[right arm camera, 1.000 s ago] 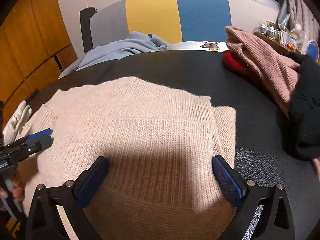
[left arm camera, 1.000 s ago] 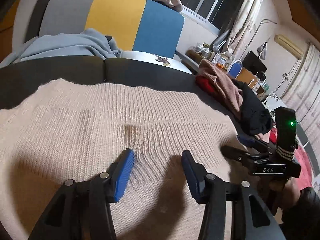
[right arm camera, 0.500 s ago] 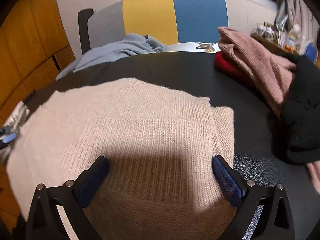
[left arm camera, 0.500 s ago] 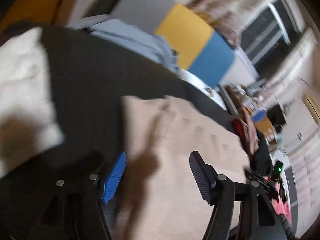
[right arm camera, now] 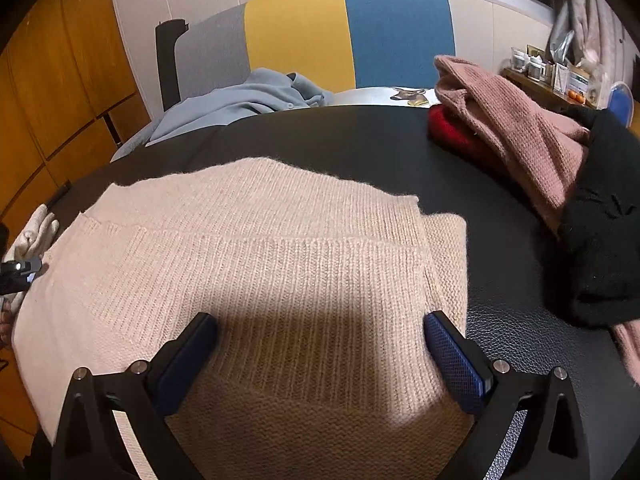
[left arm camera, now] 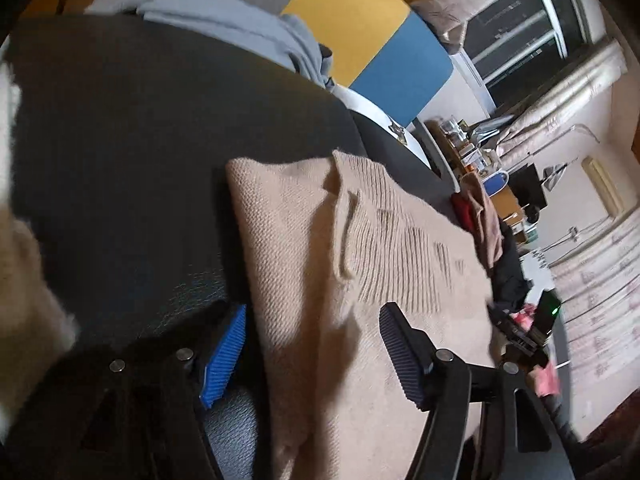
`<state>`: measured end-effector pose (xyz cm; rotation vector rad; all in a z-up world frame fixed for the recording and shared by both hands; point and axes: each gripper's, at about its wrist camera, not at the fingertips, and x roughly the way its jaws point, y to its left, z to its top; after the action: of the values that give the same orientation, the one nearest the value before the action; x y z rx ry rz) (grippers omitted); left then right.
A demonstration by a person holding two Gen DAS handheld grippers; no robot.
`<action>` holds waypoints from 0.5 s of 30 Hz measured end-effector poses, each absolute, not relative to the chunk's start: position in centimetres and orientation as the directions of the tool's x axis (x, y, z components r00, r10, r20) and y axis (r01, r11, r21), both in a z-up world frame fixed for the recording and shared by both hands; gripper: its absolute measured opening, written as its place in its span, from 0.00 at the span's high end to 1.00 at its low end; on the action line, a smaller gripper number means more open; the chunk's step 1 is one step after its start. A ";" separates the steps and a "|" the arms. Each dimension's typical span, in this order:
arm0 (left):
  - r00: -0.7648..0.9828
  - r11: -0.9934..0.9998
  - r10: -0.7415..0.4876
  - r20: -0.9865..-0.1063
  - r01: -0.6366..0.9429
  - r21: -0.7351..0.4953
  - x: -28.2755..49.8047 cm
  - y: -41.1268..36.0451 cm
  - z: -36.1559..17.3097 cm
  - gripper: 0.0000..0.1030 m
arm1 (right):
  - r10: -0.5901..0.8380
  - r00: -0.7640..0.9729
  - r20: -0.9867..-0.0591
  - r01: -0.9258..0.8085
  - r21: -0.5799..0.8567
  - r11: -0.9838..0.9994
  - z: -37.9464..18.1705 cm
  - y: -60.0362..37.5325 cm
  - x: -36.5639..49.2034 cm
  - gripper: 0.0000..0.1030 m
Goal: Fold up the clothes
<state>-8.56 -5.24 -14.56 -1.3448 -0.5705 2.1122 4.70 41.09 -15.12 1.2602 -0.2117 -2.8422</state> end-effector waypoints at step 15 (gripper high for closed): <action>-0.276 -0.757 0.653 -0.705 -0.206 -0.620 -11.2 -2.8 -15.1 0.79 | -0.090 -0.676 -0.732 -0.031 0.151 -0.988 -15.2 41.2 4.7 0.00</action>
<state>-11.23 -2.84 -15.11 -1.4313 -0.5628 2.0677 4.65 41.21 -15.24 1.2514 -0.2346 -2.8368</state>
